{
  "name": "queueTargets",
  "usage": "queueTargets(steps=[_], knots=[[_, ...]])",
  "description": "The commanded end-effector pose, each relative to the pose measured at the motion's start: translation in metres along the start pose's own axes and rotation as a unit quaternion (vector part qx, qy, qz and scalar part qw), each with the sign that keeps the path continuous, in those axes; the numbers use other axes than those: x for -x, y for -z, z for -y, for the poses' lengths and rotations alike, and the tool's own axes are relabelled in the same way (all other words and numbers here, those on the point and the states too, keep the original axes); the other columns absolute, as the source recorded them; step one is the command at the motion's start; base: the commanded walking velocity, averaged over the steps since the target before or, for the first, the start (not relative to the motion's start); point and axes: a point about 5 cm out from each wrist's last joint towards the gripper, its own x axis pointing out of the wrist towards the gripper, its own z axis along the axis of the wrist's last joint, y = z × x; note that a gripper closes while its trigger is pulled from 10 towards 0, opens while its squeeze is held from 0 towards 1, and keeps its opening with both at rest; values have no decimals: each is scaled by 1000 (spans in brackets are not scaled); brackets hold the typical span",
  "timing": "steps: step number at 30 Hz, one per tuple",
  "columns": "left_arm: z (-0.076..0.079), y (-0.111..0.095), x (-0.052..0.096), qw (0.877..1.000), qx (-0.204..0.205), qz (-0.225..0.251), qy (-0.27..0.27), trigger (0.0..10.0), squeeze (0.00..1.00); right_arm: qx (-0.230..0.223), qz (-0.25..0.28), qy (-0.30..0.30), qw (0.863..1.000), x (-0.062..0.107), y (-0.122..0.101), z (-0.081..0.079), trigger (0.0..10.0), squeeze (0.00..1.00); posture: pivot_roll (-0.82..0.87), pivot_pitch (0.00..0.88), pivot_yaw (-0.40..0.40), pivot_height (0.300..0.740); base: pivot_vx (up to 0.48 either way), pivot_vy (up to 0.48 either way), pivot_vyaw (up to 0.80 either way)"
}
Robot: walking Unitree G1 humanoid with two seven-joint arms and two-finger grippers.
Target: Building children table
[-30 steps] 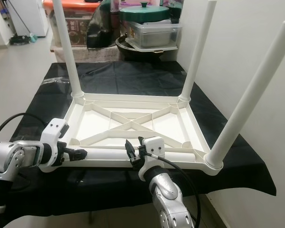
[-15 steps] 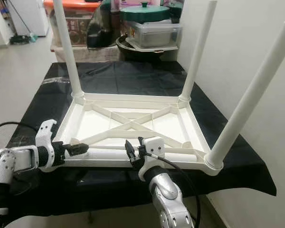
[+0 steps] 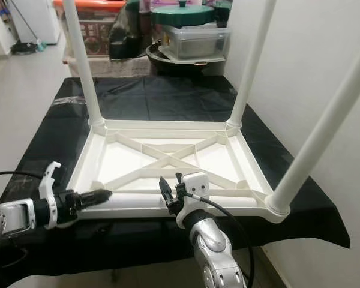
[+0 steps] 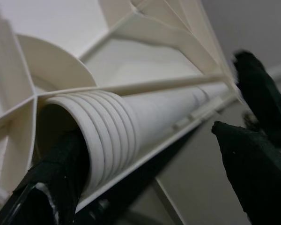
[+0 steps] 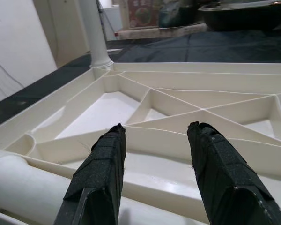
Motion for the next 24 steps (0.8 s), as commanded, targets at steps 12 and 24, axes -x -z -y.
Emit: queueTargets(steps=[12, 24], knots=[[-13, -3, 22, 999, -23, -14, 48, 10000, 0, -7, -11, 1, 1000, 2, 4, 0, 10000, 0, 188, 0, -76, 740, 0, 0, 0], [-13, 4, 7, 997, -5, 19, 72, 10000, 0, -8, -10, 1, 1000, 4, 3, 1, 10000, 0, 180, 0, -78, 740, 0, 0, 0]])
